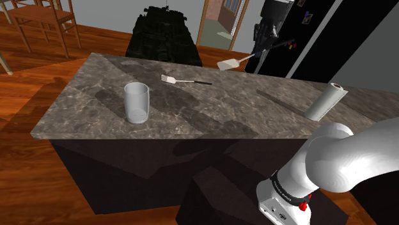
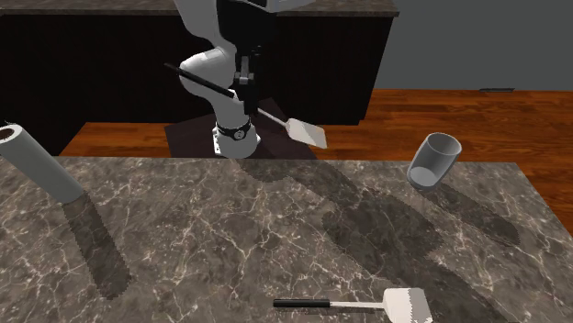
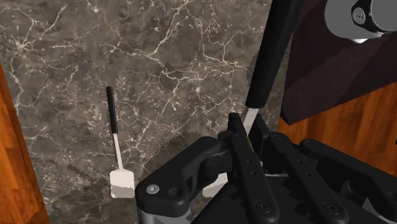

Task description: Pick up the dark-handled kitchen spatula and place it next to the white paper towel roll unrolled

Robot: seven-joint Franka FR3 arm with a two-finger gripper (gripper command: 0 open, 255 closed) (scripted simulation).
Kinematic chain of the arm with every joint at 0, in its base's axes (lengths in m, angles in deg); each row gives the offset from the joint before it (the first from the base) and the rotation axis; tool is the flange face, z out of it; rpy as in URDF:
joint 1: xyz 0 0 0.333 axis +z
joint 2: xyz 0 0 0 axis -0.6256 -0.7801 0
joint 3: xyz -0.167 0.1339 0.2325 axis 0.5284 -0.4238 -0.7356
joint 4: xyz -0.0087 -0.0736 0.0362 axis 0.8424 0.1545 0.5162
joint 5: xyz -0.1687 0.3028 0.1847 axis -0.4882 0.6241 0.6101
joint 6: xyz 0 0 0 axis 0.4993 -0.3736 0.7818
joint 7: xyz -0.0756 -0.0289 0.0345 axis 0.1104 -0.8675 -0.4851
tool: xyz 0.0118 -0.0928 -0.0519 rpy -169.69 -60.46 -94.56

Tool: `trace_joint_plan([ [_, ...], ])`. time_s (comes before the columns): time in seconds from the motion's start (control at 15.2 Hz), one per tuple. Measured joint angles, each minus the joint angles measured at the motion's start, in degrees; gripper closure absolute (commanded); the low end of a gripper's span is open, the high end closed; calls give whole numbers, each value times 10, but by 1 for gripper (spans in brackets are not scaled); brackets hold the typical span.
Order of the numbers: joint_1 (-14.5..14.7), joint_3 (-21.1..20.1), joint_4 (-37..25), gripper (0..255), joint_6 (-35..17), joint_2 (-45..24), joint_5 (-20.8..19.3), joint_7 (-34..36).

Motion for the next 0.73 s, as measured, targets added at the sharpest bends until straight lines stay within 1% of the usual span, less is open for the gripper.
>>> trace_joint_plan([
  [0.33,-22,52,-1,255,-1,8,-29,-68],
  [0.46,-30,79,-18,255,-3,-5,-39,-101],
  [0.73,-45,123,-32,255,-7,-14,-58,-158],
])
